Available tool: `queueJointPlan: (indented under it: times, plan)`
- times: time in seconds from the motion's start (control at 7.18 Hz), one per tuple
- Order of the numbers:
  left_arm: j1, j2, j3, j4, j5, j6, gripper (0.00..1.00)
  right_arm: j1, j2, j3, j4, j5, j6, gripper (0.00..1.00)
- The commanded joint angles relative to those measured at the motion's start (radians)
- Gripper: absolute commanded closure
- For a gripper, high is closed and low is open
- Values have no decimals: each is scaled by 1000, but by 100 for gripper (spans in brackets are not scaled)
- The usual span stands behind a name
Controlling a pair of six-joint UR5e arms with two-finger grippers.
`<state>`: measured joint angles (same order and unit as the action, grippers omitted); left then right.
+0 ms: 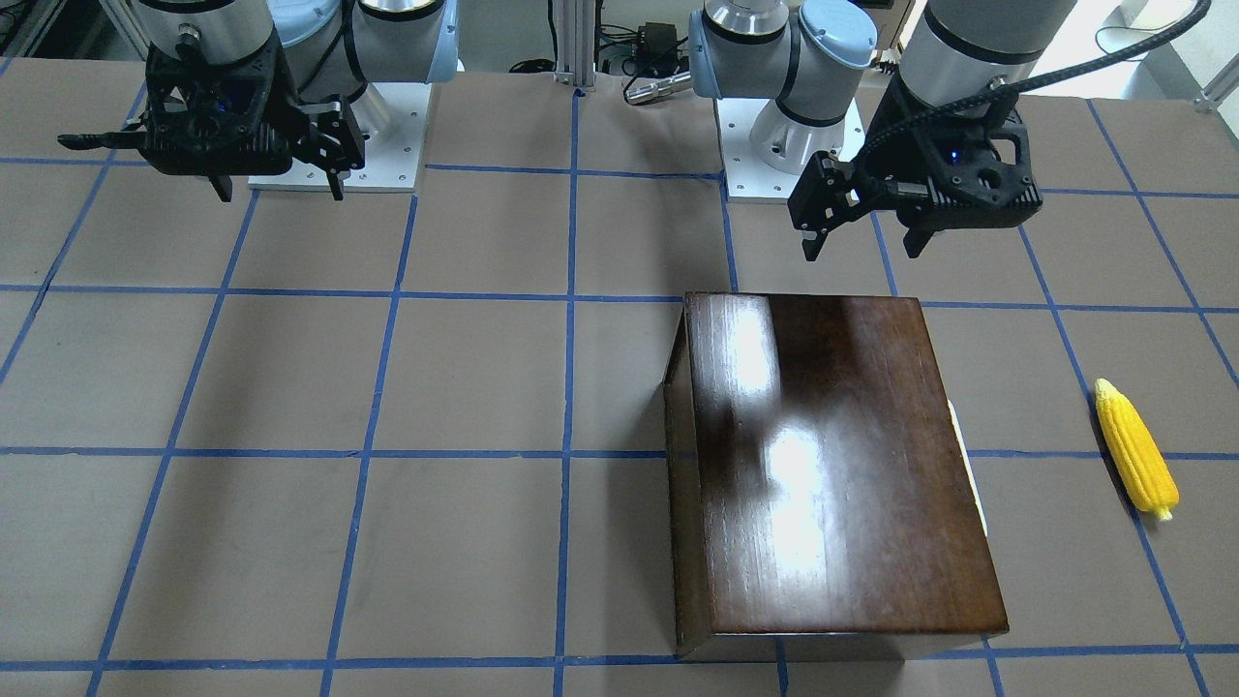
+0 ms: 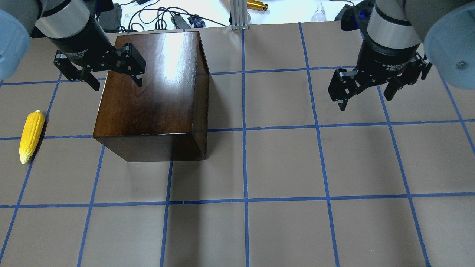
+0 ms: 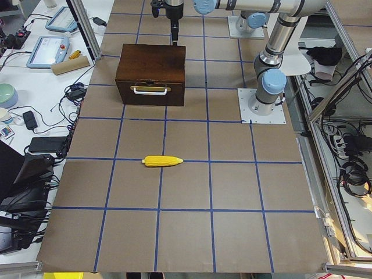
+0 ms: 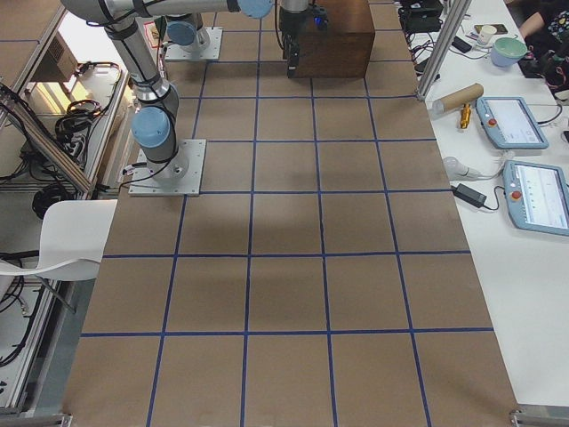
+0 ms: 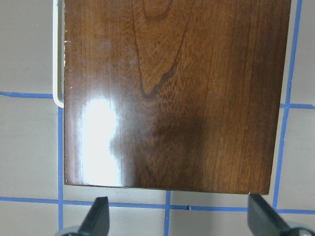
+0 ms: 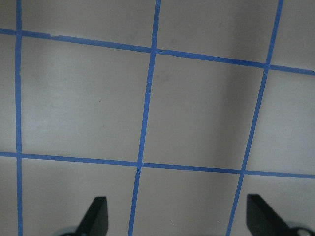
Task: Open drawer and put corn inside
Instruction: 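Move the left gripper off the cabinet top toward the drawer handle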
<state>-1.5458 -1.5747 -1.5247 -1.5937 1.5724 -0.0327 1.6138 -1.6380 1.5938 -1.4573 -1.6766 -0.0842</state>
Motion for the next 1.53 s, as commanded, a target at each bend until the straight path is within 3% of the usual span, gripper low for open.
queueJointPlan:
  times: [0.0,0.7,0.98,1.39]
  plan:
    - [59,-11,8,4,-2,102,0,0,1,0,0,0,0,0]
    - [479,5,17,-38,9,428,0,0,1,0,0,0,1,0]
    - [542,-60,-9,-19,9,441,0,0,1,0,0,0,0,0]
    - [543,-258,-57,197,0,439,0,0,1,0,0,0,1,0]
